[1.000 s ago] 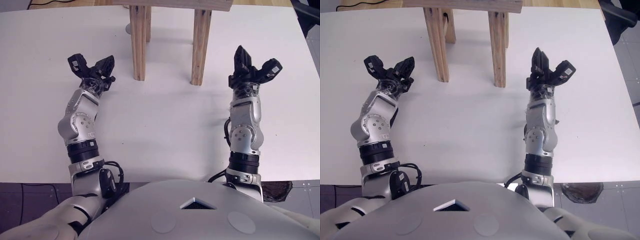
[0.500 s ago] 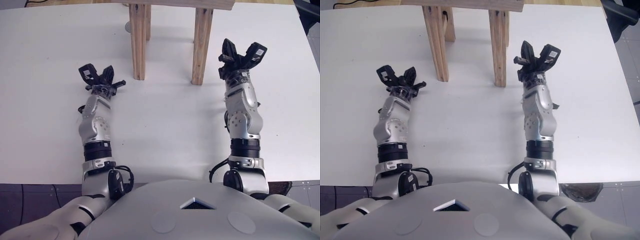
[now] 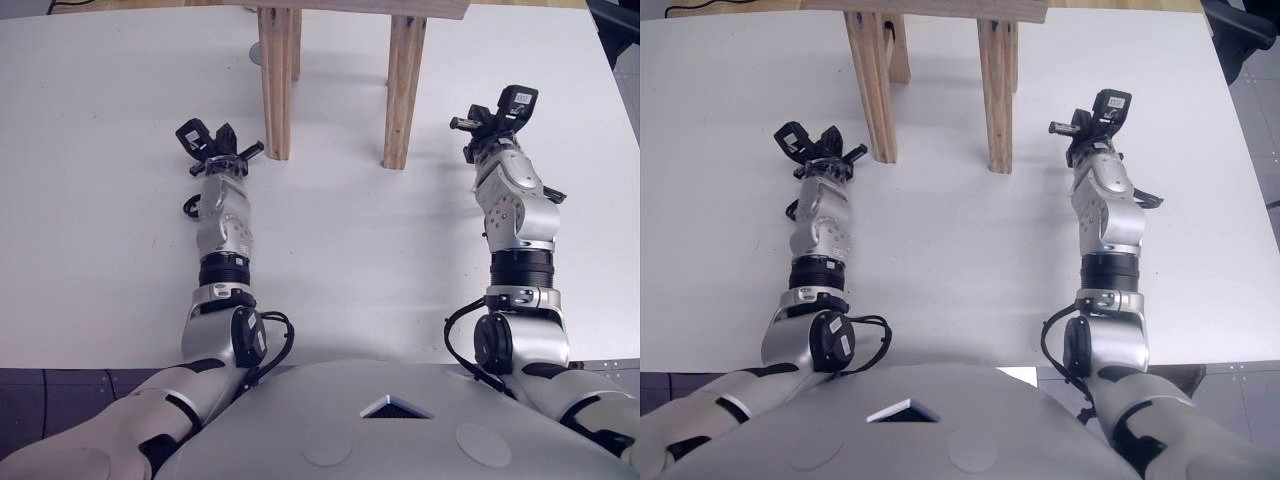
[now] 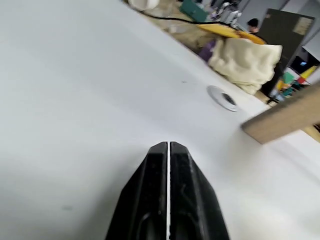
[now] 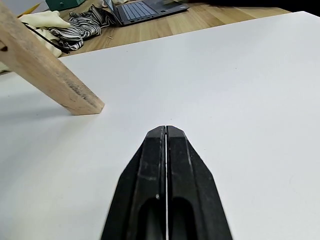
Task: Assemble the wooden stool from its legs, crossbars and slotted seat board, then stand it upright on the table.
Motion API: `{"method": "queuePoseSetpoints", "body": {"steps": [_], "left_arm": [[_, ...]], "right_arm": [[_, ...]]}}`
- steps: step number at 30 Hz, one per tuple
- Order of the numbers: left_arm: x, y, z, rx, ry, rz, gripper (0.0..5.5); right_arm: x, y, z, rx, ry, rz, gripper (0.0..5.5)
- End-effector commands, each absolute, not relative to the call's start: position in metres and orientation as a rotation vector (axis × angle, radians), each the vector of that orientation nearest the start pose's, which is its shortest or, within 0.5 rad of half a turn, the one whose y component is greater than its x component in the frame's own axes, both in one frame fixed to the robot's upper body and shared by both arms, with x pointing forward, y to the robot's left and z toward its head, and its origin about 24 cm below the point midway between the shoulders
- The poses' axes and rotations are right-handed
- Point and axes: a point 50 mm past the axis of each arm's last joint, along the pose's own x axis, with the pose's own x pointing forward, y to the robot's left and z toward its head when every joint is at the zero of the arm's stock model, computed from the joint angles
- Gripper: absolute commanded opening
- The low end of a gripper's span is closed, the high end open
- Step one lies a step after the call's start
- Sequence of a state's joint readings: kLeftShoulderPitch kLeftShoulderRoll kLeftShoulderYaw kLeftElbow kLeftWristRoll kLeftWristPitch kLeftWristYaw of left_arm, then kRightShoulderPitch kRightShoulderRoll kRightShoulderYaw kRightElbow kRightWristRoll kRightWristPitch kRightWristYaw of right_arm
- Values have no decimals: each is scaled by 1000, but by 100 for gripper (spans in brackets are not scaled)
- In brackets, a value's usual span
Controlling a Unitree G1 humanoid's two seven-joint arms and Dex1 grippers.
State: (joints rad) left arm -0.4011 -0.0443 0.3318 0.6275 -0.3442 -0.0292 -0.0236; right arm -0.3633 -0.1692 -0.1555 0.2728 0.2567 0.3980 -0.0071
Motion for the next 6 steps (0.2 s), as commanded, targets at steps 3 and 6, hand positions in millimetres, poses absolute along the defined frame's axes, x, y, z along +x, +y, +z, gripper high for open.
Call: {"method": "queuePoseSetpoints", "body": {"steps": [3, 6], "left_arm": [[321, 157, 7, -418, 163, 107, 3], [322, 165, 8, -396, 164, 120, 3]], "right_arm": [[322, -205, 53, 123, 257, -156, 0], [319, -194, 46, 166, 268, -141, 0]]}}
